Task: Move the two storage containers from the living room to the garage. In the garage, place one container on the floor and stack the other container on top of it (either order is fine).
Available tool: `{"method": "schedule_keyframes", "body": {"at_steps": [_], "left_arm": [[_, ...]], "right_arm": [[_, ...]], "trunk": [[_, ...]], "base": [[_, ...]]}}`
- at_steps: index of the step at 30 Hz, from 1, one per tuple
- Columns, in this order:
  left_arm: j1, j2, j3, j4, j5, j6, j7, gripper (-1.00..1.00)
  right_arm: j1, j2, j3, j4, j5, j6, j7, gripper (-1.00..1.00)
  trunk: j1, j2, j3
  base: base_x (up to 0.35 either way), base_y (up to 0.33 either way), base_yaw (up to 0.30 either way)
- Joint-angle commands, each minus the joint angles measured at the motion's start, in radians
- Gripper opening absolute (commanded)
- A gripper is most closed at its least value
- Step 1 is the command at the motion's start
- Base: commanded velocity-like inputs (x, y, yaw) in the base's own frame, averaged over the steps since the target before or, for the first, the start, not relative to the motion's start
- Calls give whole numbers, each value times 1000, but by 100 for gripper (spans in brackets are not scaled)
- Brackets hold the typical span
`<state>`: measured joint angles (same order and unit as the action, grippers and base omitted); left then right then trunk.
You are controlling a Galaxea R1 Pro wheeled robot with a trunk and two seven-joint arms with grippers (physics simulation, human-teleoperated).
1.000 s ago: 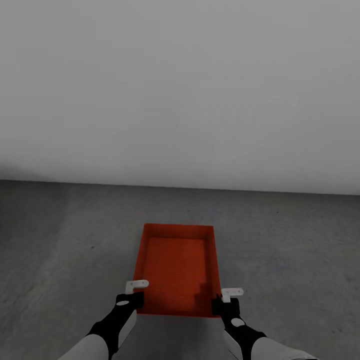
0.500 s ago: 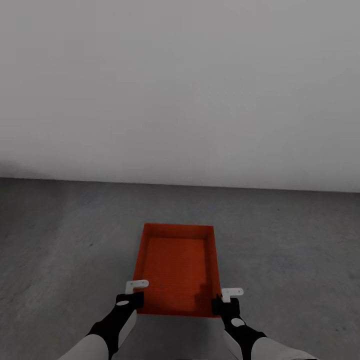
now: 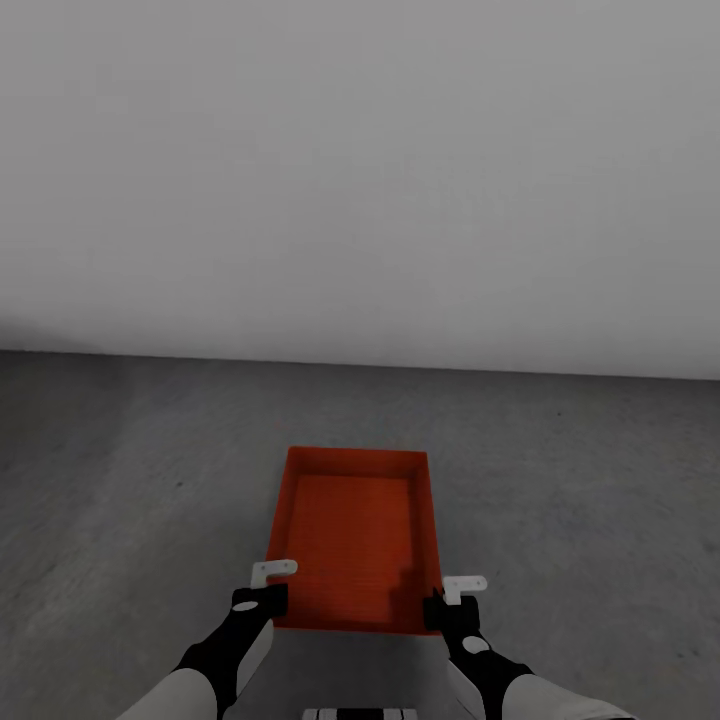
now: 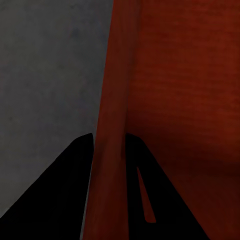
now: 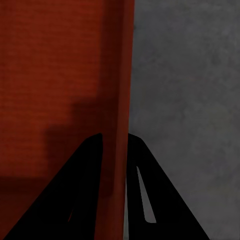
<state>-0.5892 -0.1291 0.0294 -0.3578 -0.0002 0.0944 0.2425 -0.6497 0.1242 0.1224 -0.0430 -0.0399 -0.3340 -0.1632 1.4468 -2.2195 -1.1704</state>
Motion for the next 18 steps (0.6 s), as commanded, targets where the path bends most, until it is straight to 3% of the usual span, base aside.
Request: {"method": "schedule_keyframes", "body": {"at_steps": [1, 10, 18], "left_arm": [[0, 0, 14, -1, 0, 7, 6, -100], [0, 0, 14, -1, 0, 7, 6, -100], [0, 0, 14, -1, 0, 7, 6, -100]], "right_arm": [[-1, -3, -26, -2, -12, -7, -32, -100], [-1, -3, -26, -2, -12, -6, -32, -100], [-1, -3, -26, -2, -12, -7, -32, -100]], "trunk": [[4, -8, -4], [38, -71, -32], [38, -71, -32]], "base": [[0, 0, 0], [0, 0, 0], [0, 0, 0]]}}
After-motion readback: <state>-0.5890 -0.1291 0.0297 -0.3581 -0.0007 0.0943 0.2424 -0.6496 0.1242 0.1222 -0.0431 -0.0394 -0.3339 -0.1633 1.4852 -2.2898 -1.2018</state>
